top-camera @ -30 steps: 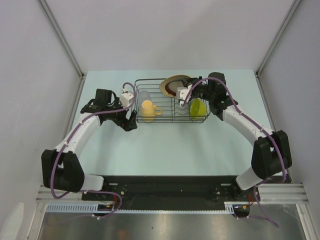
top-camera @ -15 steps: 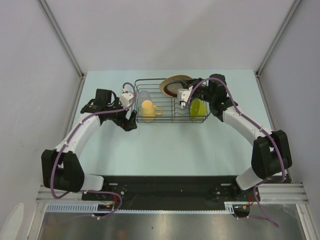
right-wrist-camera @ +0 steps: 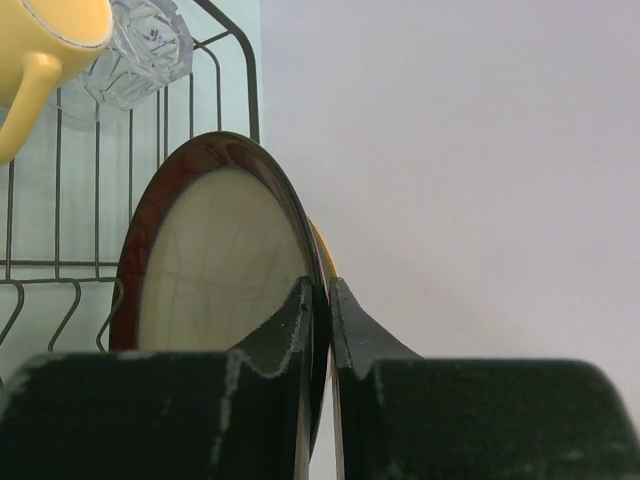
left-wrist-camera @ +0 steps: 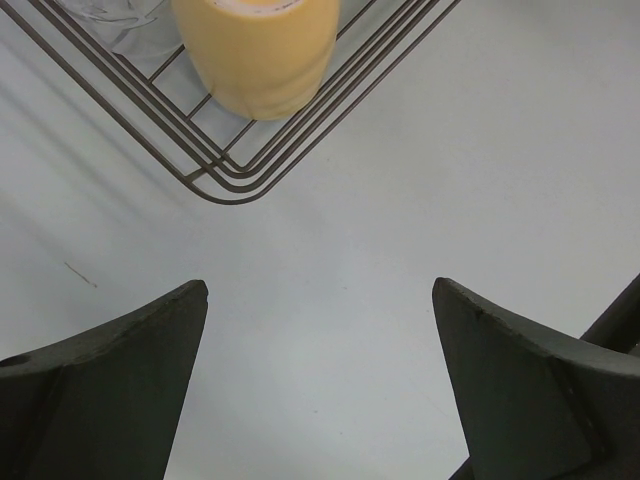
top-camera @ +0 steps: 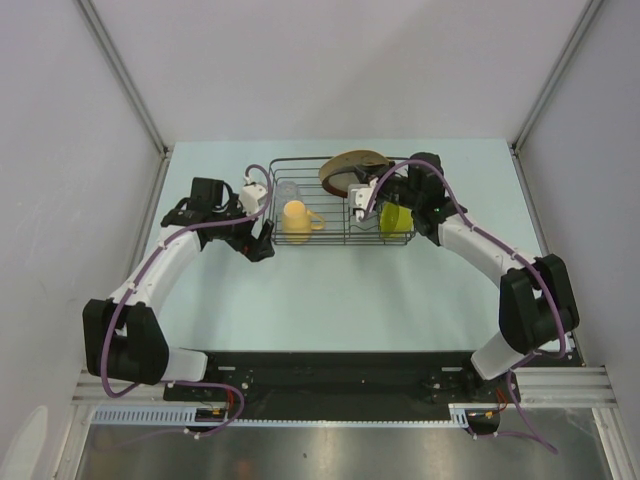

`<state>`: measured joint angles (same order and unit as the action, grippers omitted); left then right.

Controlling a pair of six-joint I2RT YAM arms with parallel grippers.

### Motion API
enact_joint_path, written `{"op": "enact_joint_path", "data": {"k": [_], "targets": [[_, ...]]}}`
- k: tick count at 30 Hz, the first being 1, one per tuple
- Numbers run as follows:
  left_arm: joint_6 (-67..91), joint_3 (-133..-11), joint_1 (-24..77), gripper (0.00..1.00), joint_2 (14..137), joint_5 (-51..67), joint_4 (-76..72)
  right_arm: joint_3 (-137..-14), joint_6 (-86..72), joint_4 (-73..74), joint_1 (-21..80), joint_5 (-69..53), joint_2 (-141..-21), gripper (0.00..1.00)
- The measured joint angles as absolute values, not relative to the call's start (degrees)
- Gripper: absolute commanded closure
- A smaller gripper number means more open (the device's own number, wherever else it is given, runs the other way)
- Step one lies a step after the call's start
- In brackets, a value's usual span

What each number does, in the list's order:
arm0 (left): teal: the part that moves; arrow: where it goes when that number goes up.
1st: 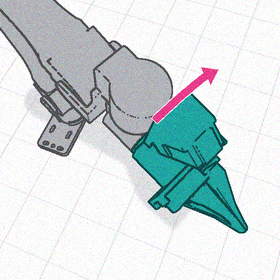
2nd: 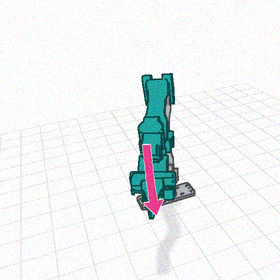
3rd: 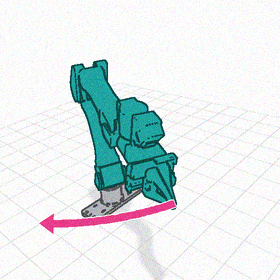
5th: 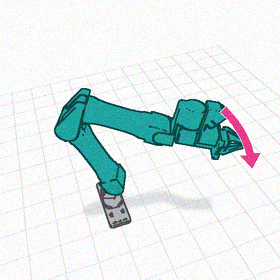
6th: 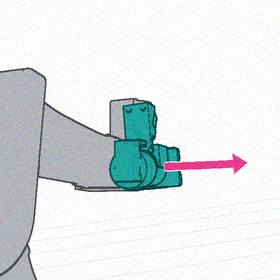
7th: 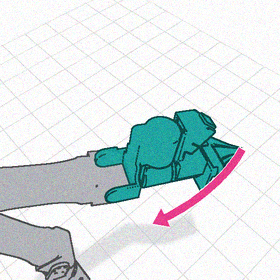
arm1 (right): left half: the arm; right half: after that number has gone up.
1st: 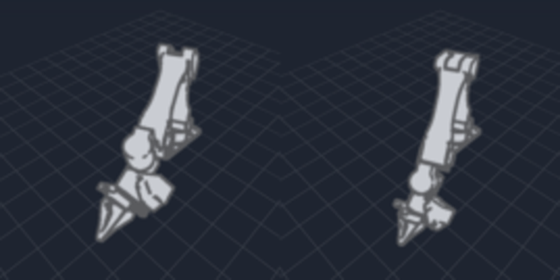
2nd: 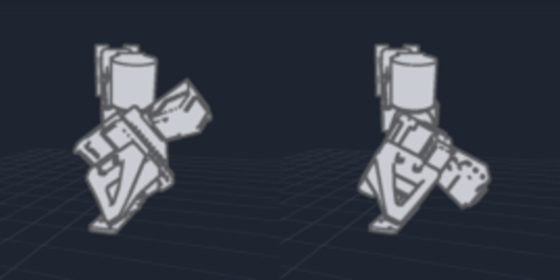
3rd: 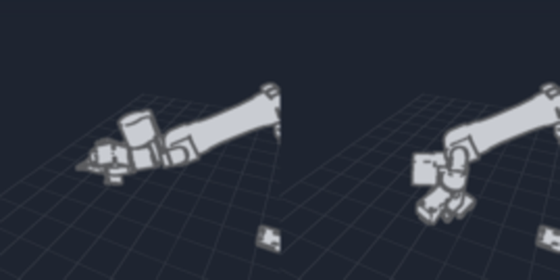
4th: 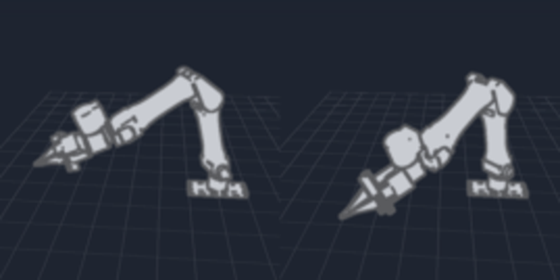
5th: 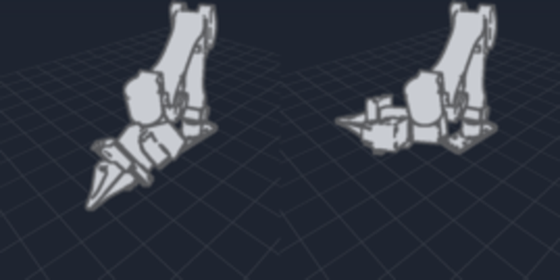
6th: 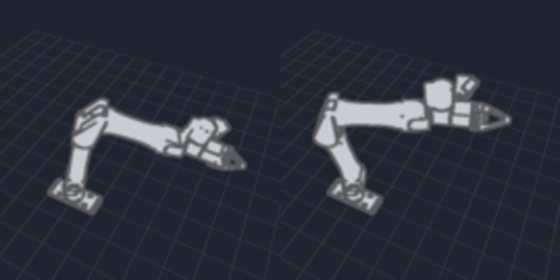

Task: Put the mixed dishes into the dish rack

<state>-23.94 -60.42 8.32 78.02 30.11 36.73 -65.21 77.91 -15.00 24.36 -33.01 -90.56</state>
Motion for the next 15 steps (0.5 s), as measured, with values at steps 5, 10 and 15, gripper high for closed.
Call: {"op": "enact_joint_path", "data": {"k": [5,10,15], "targets": [[-23.97,-60.42,8.32,0.0,78.02,30.06,36.49,-65.28,78.76,-14.04,24.43,-33.12,-90.63,1.0],[-23.97,-60.42,8.29,0.0,78.02,29.69,36.47,-65.52,78.89,-14.41,24.43,-33.43,-92.18,1.0],[-23.99,-60.42,8.27,0.0,78.02,29.5,36.42,-65.52,77.3,-16.56,24.62,-33.23,-95.68,1.0]]}}
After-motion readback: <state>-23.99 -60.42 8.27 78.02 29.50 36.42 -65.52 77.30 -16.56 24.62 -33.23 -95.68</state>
